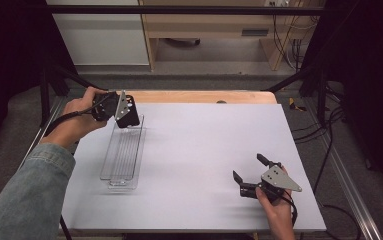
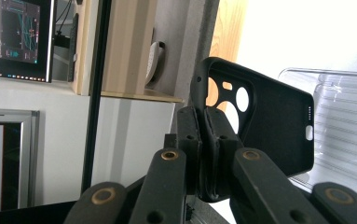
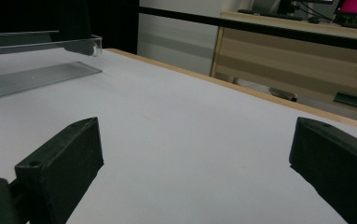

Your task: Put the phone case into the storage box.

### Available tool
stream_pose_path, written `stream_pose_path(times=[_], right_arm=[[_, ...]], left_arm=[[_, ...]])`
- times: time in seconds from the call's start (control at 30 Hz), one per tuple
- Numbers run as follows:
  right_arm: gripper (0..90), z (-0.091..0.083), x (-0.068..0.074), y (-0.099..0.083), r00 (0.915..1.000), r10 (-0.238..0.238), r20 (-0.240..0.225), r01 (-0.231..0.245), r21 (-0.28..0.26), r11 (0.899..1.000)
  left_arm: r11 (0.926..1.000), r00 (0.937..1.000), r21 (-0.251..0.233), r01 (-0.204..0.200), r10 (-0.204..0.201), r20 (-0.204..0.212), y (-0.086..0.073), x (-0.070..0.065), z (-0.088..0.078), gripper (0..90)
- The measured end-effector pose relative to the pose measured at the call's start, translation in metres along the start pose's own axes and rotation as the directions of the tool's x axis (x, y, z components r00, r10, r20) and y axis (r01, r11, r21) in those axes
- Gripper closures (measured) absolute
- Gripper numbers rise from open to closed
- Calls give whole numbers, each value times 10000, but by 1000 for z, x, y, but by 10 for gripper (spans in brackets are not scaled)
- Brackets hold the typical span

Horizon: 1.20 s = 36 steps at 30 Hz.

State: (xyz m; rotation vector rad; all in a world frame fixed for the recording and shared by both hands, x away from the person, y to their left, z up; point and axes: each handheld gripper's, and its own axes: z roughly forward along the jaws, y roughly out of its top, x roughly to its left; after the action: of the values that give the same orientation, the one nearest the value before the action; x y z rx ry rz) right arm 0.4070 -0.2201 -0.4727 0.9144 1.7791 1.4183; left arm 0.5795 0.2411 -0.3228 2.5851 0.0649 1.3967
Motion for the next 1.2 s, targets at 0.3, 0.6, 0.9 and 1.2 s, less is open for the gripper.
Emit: stream_pose_path(times=[0.3,0.6,0.9,1.2], right_arm=[[28,0,0,0,10000,54,-10,-54,7,10000],[28,0,0,-1,10000,83,27,-83,0,10000],[28,1,0,-1,9999,99,43,-99,5,10000],[28,0,-1,-1,9999,89,50,-89,2,10000]], left_arm=[[9999,9998,76,-86,84,195,1,-7,10,854],[9999,9995,108,-71,67,321,2,-11,14,854],[10000,9994,2,12,-12,349,-1,-11,13,854],[10000,9992,-18,-61,61,404,0,-13,14,853]])
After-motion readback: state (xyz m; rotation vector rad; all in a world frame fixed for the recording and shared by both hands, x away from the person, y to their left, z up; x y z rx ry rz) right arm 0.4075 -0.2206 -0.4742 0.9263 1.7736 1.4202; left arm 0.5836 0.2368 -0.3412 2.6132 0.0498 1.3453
